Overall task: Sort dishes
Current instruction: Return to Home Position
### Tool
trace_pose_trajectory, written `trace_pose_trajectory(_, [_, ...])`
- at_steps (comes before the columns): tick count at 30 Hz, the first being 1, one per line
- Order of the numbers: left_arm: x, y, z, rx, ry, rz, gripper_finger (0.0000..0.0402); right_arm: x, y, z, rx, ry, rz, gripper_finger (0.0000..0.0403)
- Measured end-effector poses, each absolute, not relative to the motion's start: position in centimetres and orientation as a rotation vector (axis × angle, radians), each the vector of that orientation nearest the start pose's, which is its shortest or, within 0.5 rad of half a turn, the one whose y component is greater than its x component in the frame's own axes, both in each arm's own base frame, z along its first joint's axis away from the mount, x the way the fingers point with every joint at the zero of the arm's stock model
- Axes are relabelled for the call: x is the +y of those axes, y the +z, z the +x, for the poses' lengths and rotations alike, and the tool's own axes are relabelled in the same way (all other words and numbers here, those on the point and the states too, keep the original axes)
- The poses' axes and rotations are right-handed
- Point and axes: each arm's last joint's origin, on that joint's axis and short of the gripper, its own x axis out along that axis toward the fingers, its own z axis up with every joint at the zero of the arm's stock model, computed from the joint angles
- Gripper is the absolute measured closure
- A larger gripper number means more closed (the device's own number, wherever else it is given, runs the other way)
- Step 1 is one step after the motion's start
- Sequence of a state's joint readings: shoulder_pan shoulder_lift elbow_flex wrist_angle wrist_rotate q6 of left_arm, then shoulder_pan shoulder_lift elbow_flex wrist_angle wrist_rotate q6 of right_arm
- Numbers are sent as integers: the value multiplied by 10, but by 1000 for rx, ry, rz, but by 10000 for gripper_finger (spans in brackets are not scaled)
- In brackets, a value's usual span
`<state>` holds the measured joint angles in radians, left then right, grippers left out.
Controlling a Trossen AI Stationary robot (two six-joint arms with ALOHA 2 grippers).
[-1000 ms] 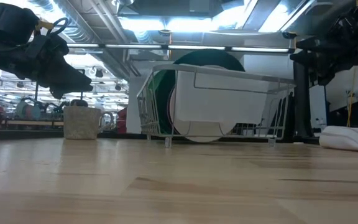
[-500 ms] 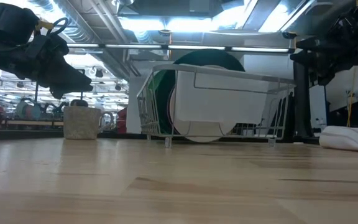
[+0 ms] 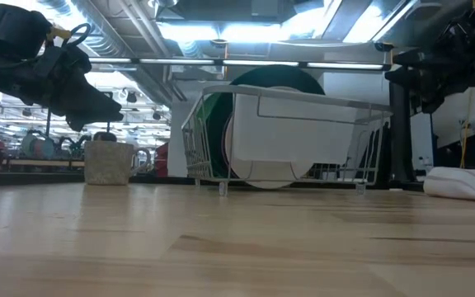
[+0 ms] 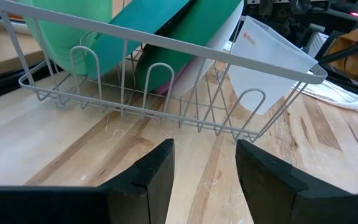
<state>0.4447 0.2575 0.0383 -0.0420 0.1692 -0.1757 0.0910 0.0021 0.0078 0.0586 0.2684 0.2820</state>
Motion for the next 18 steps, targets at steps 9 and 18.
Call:
trace_pose_trajectory(9, [43,151,101,225,296,-253,242,1,172,96,-88,-167,293,230])
trace_pose_trajectory(18, [42,154,100,200,293,-245,242,1,172,96,-88,-167,293,230])
